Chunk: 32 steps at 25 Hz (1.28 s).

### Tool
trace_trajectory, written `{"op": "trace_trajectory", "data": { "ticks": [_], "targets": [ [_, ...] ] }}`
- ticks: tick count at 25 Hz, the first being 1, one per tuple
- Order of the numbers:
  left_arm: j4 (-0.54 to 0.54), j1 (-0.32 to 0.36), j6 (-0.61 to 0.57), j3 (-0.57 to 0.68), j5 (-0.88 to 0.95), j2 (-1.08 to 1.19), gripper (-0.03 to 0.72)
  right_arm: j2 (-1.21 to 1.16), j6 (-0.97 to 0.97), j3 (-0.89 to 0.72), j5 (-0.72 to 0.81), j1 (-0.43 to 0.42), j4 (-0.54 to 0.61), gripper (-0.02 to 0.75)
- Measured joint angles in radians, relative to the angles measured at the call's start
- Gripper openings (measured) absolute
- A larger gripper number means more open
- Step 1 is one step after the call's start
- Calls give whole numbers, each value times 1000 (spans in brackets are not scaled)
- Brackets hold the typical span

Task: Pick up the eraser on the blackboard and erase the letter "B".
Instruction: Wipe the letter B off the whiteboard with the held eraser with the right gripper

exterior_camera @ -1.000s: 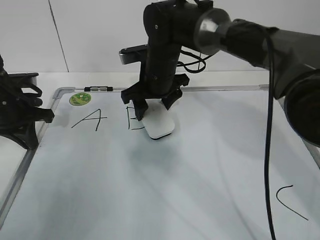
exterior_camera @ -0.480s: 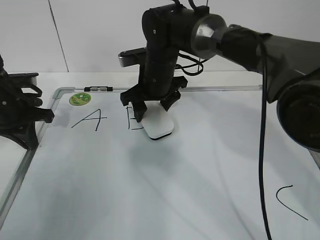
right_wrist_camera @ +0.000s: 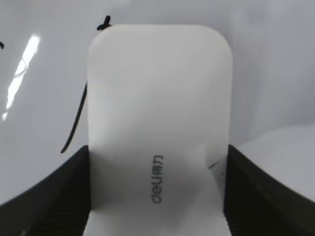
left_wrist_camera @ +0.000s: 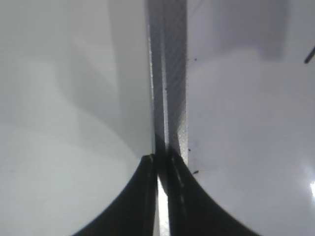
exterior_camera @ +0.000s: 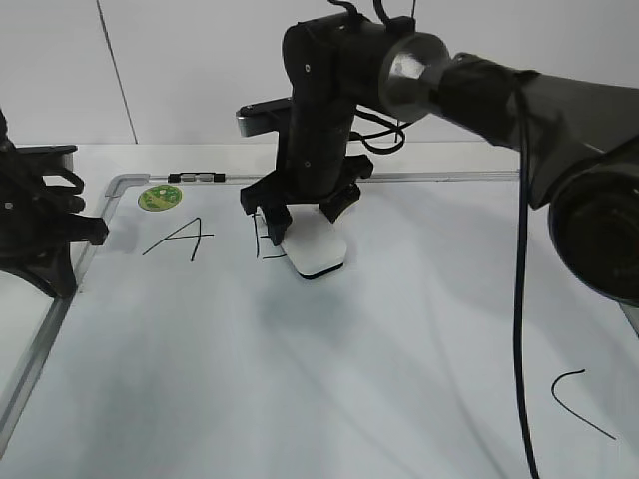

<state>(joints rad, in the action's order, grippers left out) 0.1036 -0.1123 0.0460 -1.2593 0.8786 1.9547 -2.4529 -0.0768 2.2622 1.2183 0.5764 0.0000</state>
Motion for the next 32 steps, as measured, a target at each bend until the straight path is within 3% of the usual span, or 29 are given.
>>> {"op": "trace_trajectory", "data": {
  "ticks": [4, 8, 32],
  "targets": [
    [0, 0, 0, 0, 0, 0, 24, -14, 0, 0, -2, 1, -5, 612],
    [0, 0, 0, 0, 0, 0, 24, -18, 0, 0, 4, 1, -18, 622],
    [0, 0, -2, 0, -4, 0, 25, -18, 0, 16, 8, 2, -26, 554]
  ]
}}
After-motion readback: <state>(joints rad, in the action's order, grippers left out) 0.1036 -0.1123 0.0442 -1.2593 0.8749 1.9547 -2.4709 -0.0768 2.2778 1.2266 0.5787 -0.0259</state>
